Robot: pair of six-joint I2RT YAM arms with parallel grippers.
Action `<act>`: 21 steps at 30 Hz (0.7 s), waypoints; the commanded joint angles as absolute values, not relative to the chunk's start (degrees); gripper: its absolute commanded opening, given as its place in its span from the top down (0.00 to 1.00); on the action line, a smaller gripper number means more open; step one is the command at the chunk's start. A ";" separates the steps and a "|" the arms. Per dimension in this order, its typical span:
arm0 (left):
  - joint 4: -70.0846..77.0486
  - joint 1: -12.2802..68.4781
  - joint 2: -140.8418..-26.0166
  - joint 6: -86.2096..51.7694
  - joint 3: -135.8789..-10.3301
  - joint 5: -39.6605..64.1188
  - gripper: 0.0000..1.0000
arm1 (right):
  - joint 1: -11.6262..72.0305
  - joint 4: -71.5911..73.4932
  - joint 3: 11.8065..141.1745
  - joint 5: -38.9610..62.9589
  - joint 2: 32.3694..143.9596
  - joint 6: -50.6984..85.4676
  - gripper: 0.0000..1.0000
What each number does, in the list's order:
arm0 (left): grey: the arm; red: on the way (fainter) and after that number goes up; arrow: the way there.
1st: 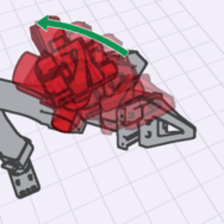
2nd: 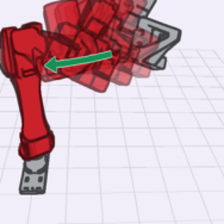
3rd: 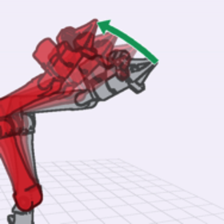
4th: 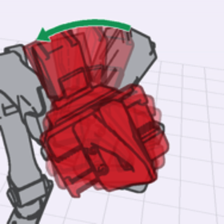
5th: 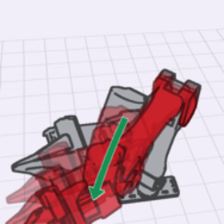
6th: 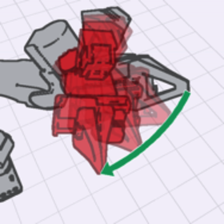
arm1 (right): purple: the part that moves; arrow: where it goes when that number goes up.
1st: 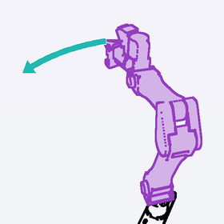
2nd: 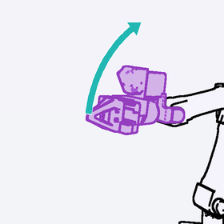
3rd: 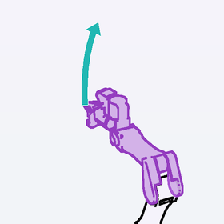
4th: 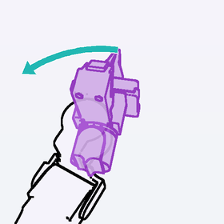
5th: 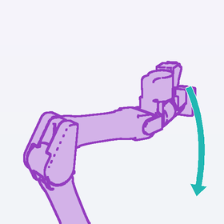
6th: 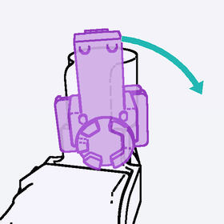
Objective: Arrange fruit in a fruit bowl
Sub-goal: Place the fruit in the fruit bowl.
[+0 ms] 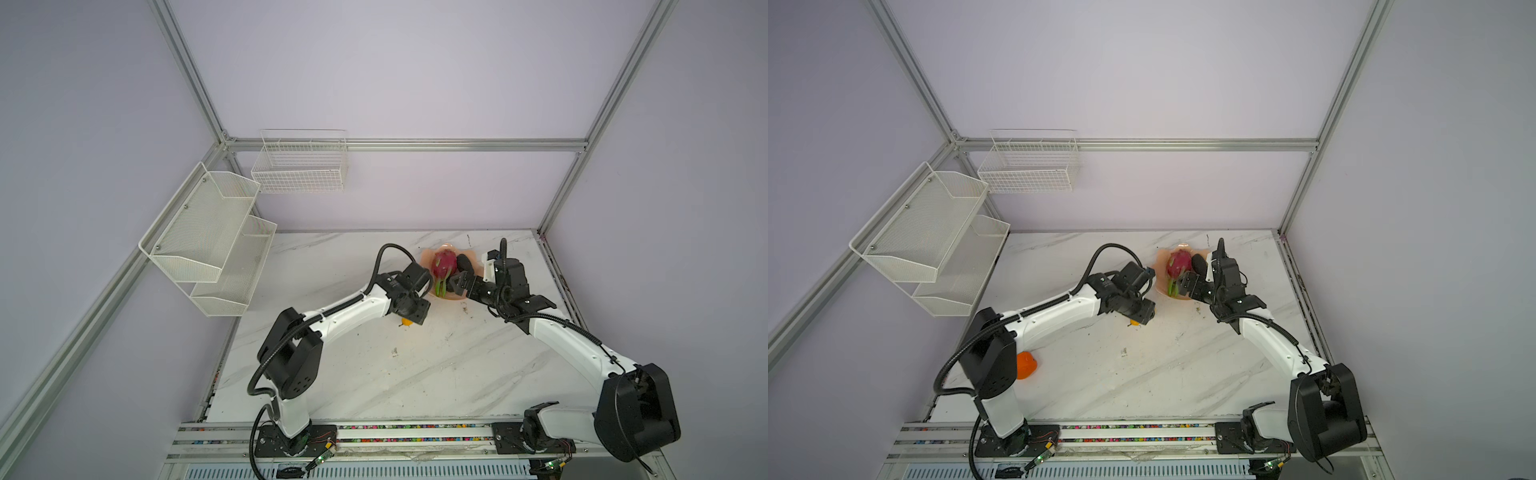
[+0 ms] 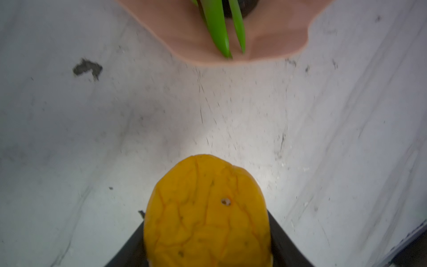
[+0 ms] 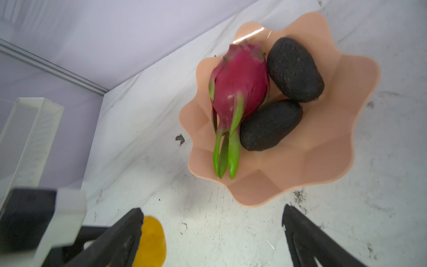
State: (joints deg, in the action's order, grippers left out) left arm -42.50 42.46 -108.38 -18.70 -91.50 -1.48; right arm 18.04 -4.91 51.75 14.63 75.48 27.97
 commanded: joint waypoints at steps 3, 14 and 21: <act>-49.93 36.89 -122.47 -17.08 -117.52 -0.14 0.49 | 18.12 -3.33 53.60 15.99 74.71 27.60 0.03; -48.36 35.58 -132.26 -15.30 -131.60 2.70 0.48 | 18.14 -2.90 49.92 16.17 70.76 28.04 0.03; -45.80 35.90 -132.88 -15.27 -131.02 5.34 0.43 | 18.13 -2.67 50.02 16.85 71.90 27.51 0.03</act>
